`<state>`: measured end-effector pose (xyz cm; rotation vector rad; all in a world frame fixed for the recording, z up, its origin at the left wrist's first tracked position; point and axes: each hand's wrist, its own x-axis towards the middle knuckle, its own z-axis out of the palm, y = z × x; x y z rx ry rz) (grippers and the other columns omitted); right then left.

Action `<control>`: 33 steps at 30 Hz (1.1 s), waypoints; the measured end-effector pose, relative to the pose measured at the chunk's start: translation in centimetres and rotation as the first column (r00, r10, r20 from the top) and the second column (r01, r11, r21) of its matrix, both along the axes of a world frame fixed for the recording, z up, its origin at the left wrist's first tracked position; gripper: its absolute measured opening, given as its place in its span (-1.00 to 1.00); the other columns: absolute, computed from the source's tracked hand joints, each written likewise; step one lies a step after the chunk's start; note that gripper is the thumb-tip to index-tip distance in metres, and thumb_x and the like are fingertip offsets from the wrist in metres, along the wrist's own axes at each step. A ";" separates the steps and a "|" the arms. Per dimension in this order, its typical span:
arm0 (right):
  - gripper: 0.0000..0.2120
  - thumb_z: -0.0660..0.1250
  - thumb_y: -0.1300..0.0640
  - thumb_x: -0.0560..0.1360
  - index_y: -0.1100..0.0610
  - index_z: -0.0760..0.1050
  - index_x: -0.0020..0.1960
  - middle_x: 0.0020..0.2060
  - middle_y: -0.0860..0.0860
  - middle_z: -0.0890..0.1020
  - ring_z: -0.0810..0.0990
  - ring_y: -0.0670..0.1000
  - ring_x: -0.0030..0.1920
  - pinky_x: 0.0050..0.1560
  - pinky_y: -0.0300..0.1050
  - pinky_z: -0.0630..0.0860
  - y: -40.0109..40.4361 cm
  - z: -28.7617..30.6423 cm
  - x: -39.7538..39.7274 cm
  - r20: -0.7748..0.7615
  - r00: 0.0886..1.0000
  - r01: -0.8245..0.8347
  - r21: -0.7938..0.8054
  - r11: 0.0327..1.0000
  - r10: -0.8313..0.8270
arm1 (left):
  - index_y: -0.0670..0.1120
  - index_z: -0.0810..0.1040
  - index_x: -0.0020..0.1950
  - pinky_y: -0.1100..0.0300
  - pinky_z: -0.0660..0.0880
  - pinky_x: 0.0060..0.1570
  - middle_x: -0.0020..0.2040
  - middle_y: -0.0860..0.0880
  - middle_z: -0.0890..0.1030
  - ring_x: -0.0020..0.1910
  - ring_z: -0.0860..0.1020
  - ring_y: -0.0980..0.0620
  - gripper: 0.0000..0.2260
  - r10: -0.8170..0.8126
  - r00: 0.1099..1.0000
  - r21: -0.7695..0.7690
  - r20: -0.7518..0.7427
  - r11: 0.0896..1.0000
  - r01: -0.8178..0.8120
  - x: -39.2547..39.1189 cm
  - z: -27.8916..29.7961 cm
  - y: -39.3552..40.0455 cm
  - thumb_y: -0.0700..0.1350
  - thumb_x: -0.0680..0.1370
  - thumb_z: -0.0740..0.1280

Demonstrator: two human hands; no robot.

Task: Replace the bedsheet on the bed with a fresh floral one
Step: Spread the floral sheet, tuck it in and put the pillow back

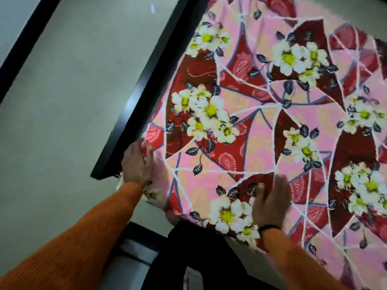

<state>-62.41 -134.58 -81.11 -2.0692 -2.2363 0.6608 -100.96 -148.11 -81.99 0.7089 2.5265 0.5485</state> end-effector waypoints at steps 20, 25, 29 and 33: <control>-0.22 0.32 -0.08 0.56 0.24 0.12 0.63 0.62 0.20 0.12 -0.03 0.18 0.64 0.55 0.29 0.07 -1.2 -1.9 -23.4 -0.247 0.679 -0.673 0.169 0.720 0.692 | 0.06 -0.09 0.68 -0.26 0.01 0.54 0.69 -0.02 -0.10 0.66 -0.10 -0.11 -0.35 -0.762 0.632 -0.273 -0.138 0.643 0.716 -3.6 -1.4 22.6 0.19 0.68 0.11; -0.08 0.02 -0.38 0.57 0.25 -0.10 0.65 0.64 0.21 -0.10 -0.13 0.20 0.64 0.55 0.34 0.04 10.1 -2.8 -15.0 -0.029 0.993 0.114 -0.029 0.993 -0.115 | -0.04 -0.22 0.67 -0.08 0.26 0.49 0.59 -0.34 0.17 0.53 0.25 -0.35 -0.08 -0.470 0.821 -0.233 0.324 0.802 0.551 -9.6 -1.0 25.3 0.14 0.59 0.37; 0.35 0.07 -0.72 0.23 0.17 -0.27 0.65 0.63 0.18 -0.24 -0.28 0.19 0.63 0.54 0.42 -0.21 17.0 -2.2 -17.4 0.066 0.983 0.183 -0.231 0.956 -0.172 | -0.07 -0.17 0.67 -0.12 0.41 0.37 0.45 -0.37 0.36 0.39 0.42 -0.39 -0.10 -0.485 0.800 -0.236 0.354 0.781 0.578 -11.4 -1.6 26.2 0.10 0.59 0.39; 0.62 0.14 -0.80 -0.05 0.19 -0.38 0.62 0.61 0.14 -0.33 -0.35 0.11 0.62 0.49 0.48 -0.25 19.6 -3.2 -22.1 0.155 0.959 0.274 -0.271 0.923 -0.239 | -0.06 -0.23 0.67 -0.07 0.40 0.36 0.44 -0.34 0.35 0.38 0.43 -0.32 -0.06 -0.455 0.813 -0.264 0.363 0.787 0.558 -11.3 -2.8 26.9 0.11 0.58 0.40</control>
